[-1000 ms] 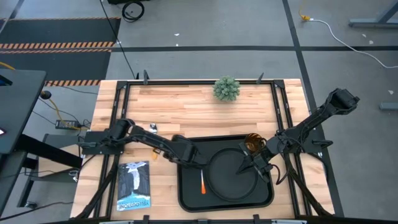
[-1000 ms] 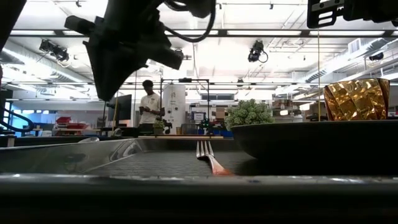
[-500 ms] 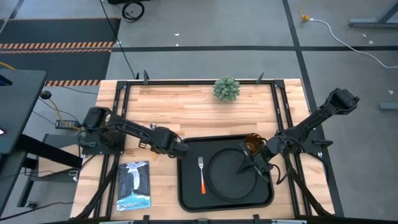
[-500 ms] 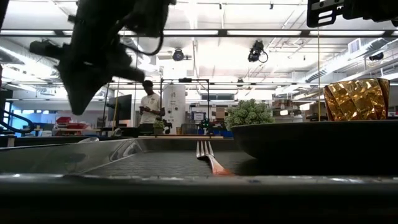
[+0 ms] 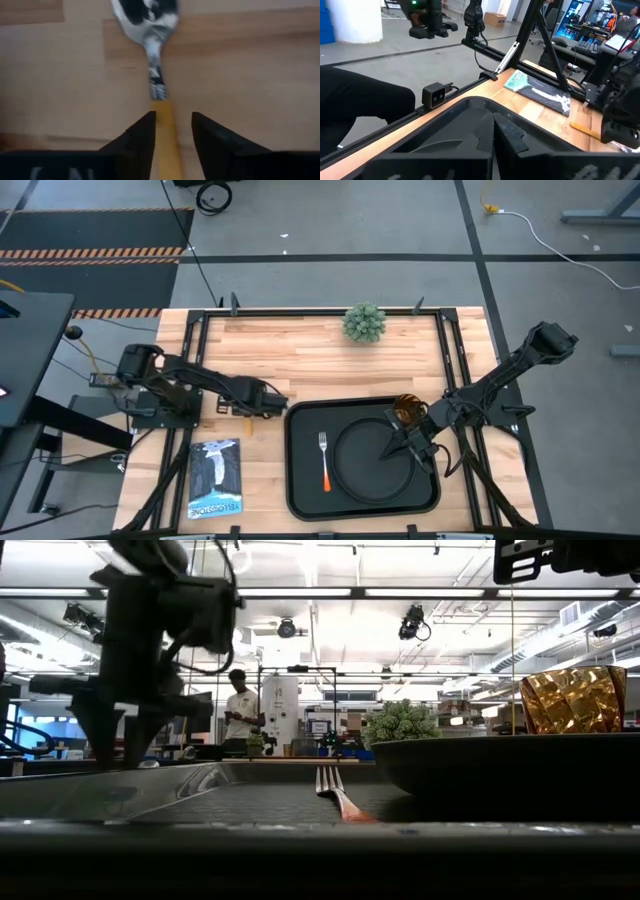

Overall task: Pick and place plate/cup/fork/spoon on tray
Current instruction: Put the yellow spoon on the black serving tray to the left of the orange fork

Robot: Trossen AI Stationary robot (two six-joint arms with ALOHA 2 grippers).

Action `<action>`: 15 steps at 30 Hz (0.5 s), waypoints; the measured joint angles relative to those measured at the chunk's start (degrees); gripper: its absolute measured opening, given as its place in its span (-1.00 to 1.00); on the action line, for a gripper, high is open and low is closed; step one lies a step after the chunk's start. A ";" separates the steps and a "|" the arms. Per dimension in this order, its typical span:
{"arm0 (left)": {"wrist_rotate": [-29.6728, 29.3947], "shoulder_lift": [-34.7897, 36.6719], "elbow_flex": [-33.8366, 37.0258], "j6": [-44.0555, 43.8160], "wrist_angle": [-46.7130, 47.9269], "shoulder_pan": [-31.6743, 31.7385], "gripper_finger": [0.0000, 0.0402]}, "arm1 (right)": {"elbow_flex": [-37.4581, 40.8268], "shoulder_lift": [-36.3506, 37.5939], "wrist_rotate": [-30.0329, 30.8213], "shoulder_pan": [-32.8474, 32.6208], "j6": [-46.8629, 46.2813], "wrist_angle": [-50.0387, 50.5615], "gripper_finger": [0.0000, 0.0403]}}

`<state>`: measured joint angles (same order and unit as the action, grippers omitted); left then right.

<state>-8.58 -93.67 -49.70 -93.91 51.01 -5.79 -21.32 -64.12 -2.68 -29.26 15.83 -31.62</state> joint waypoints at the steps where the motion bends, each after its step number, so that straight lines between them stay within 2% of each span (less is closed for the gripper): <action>1: -0.04 0.72 1.32 0.00 -0.93 0.42 -0.29 | 0.00 0.00 0.00 0.00 0.02 0.16 -0.95; 8: -0.20 4.03 6.70 0.00 -5.82 2.53 -0.22 | 0.00 0.00 0.00 0.02 0.81 0.45 -0.95; 15: 1.17 3.93 7.24 0.31 -7.28 3.77 -0.35 | 0.00 -0.07 0.03 0.02 0.84 0.28 -0.95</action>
<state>-7.41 -89.74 -42.46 -93.60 43.74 -2.02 -21.32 -64.18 -2.64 -29.23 16.68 -31.34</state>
